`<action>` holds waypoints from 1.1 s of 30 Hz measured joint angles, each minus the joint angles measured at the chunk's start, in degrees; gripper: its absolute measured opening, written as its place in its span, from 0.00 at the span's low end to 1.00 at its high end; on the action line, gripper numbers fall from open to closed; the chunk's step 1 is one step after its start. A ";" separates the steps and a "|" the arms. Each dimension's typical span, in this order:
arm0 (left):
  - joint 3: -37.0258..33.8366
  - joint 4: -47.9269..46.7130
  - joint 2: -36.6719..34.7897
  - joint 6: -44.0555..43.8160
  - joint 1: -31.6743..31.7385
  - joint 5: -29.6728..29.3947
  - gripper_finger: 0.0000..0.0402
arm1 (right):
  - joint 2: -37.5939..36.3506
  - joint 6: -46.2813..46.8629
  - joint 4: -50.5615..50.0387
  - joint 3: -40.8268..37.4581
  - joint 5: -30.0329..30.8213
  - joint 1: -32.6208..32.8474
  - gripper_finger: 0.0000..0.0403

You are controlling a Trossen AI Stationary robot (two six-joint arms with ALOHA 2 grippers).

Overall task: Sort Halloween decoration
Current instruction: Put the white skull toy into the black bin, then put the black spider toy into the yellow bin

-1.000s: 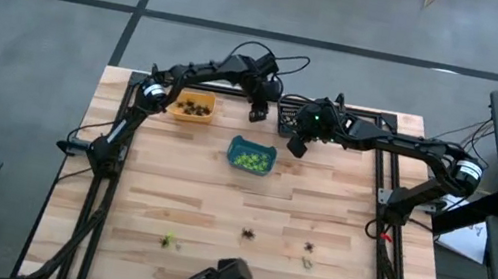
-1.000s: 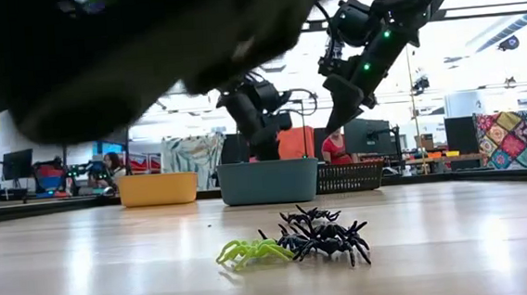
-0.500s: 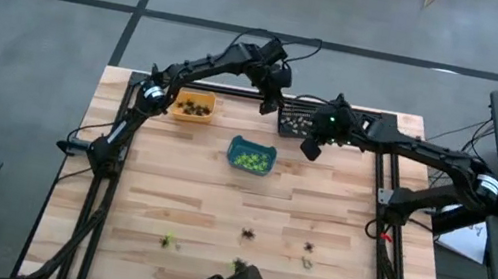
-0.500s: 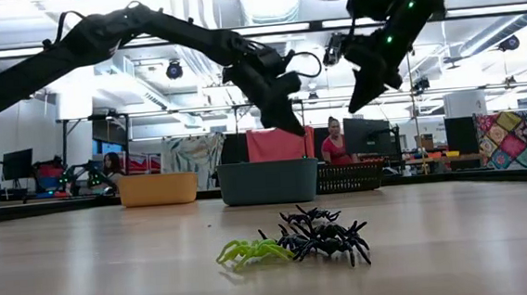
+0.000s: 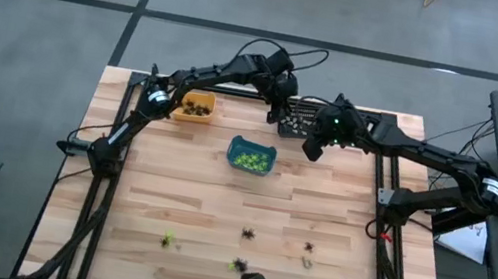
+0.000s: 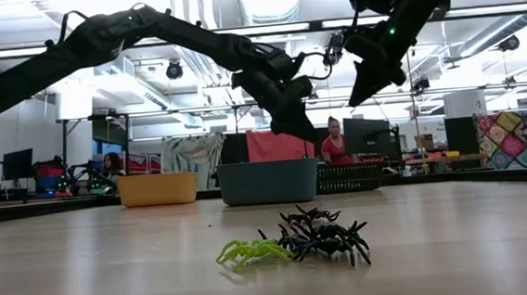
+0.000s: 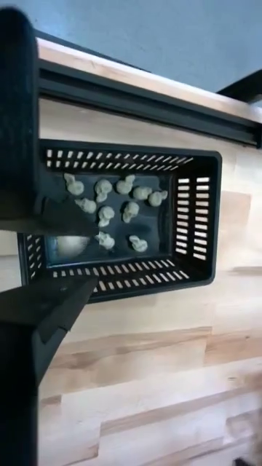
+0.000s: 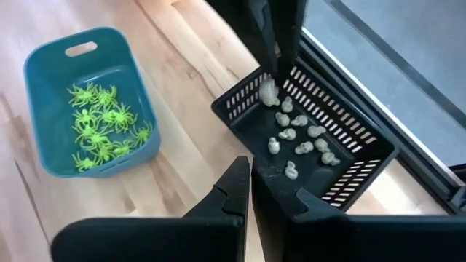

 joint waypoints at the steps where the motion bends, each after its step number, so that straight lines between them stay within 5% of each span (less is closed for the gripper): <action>1: 0.00 0.06 0.00 -0.30 0.00 0.00 0.21 | 0.00 0.04 0.04 -0.02 -0.02 0.22 0.02; 9: 0.04 -1.52 -0.14 -4.42 0.02 0.04 0.34 | 0.00 2.15 0.05 -0.07 -0.04 2.36 0.02; 25: -1.17 -8.47 -11.18 -3.87 -4.13 1.62 0.25 | 0.00 10.63 -6.86 -0.07 -2.58 13.49 0.02; 33: -15.46 -3.19 -22.63 -5.98 -7.78 1.07 0.23 | 0.00 14.86 -7.27 -0.07 -2.56 20.40 0.02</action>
